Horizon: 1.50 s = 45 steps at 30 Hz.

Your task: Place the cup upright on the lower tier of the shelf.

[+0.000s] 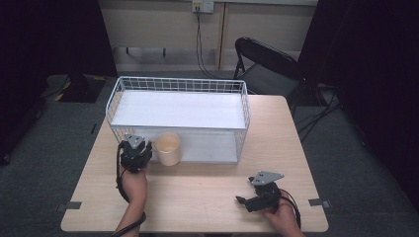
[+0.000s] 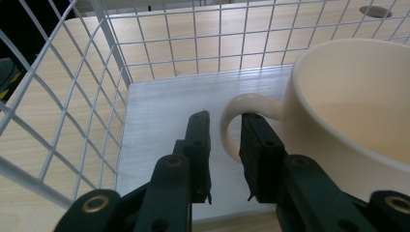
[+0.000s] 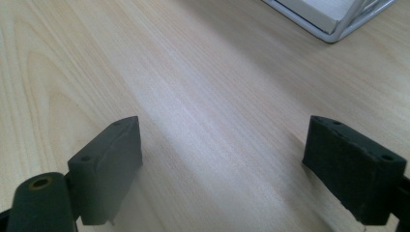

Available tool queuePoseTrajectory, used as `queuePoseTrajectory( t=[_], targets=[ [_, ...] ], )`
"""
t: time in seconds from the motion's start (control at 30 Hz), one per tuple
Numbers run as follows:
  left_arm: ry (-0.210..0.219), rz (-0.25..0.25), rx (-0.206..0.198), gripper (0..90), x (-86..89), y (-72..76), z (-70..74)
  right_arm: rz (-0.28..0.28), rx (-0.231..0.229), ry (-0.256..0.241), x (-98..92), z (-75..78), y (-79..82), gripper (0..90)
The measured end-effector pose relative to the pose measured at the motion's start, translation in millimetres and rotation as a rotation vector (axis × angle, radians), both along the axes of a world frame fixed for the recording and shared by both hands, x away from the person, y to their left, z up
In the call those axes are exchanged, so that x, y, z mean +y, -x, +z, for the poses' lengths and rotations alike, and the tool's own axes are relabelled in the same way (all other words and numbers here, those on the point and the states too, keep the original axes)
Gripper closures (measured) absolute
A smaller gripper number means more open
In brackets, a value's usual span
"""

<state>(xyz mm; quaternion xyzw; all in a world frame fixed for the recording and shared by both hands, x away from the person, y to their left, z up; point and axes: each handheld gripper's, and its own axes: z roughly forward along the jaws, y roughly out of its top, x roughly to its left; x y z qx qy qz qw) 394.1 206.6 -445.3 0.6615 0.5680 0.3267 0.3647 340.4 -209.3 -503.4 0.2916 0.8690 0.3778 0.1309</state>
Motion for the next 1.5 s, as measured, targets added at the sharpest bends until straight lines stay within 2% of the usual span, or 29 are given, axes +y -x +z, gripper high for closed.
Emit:
queuePoseTrajectory(
  t=[0.17, 0.3, 0.43, 0.53, 0.8, 0.9, 1.0, 1.1, 1.13, 1.2, 1.37, 1.5],
  targets=[
    [0.000, -0.016, 0.014, 72.0, 2.0, 3.4, 0.0, 0.000, 0.000, 0.000, 0.0, 0.0, 0.0, 12.9],
    [0.019, -0.021, 0.013, 70.4, 3.0, 8.0, 0.8, 0.000, 0.001, 0.000, 0.0, 0.0, 0.0, 12.9],
    [0.012, -0.043, 0.015, 67.5, 5.7, 15.7, 1.8, 0.000, 0.000, 0.000, 0.0, 0.0, 0.0, 12.9],
    [0.020, -0.062, 0.007, 61.7, 7.9, 22.1, 3.1, 0.000, 0.000, 0.000, 0.0, 0.0, 0.0, 12.9],
    [0.019, -0.184, 0.035, 37.1, 2.0, 32.4, 4.2, 0.000, 0.001, 0.000, 0.0, 0.0, 0.0, 12.9],
    [0.030, -0.222, 0.038, 32.3, -1.5, 35.1, 3.7, 0.000, 0.000, 0.000, 0.0, 0.0, 0.0, 12.9],
    [0.044, -0.244, 0.043, 30.5, -4.5, 36.4, 1.3, 0.000, 0.000, 0.000, 0.0, 0.0, 0.0, 12.9],
    [0.025, -0.273, 0.049, 29.8, -8.7, 37.2, -2.4, 0.000, 0.000, 0.000, 0.0, 0.0, 0.0, 12.9],
    [0.036, -0.272, 0.046, 29.7, -11.4, 37.2, -4.1, 0.000, 0.001, 0.000, 0.0, 0.0, 0.0, 12.9],
    [0.029, -0.286, 0.049, 29.8, -14.3, 36.1, -6.0, 0.000, 0.001, 0.000, 0.0, 0.0, 0.0, 12.9],
    [0.024, -0.290, 0.050, 31.8, -20.6, 32.7, -8.1, 0.000, 0.001, 0.000, 0.0, 0.0, 0.0, 12.9],
    [0.027, -0.269, 0.051, 33.8, -25.7, 25.0, -9.8, 0.000, 0.000, 0.000, 0.0, 0.0, 0.0, 12.9]
  ],
)
